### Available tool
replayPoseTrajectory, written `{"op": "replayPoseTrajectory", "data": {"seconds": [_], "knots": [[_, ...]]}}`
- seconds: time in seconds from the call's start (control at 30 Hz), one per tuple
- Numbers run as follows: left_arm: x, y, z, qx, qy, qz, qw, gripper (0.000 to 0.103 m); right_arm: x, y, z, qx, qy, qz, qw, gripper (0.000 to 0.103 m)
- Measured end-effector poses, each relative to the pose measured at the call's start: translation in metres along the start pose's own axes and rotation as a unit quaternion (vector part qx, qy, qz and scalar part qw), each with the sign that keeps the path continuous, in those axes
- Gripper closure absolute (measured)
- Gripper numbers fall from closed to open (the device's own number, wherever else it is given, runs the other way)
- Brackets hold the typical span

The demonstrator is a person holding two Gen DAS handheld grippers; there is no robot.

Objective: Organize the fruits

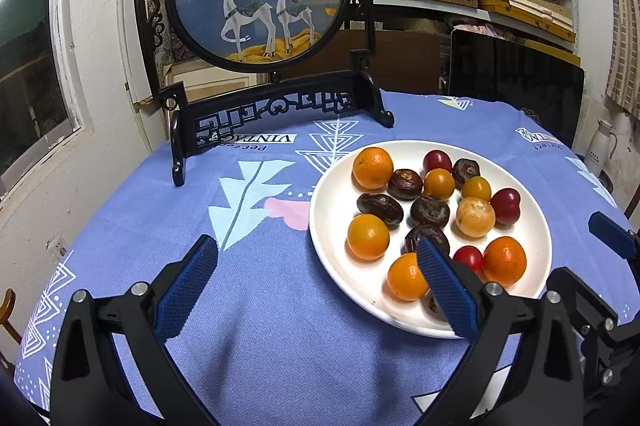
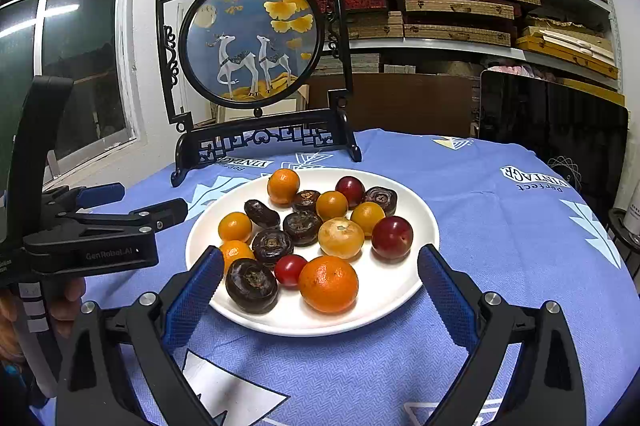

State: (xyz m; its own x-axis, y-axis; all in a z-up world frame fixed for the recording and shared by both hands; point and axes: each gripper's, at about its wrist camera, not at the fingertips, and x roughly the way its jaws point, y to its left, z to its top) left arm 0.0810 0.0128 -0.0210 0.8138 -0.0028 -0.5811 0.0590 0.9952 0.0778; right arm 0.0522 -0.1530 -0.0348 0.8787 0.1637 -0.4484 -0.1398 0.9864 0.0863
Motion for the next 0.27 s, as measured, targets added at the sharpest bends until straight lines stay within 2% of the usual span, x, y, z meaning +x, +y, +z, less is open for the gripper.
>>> {"op": "replayPoseTrajectory", "data": {"seconds": [0.13, 0.27], "knots": [[-0.0009, 0.0032, 0.0018, -0.007, -0.007, 0.013, 0.9999, 0.005, 0.0002, 0.0, 0.0001, 0.0, 0.001, 0.0, 1.0, 0.005], [-0.0011, 0.0066, 0.0031, -0.014, -0.011, 0.008, 0.9998, 0.005, -0.0004, 0.0004, 0.0005, -0.003, 0.001, 0.002, 1.0, 0.005]]}}
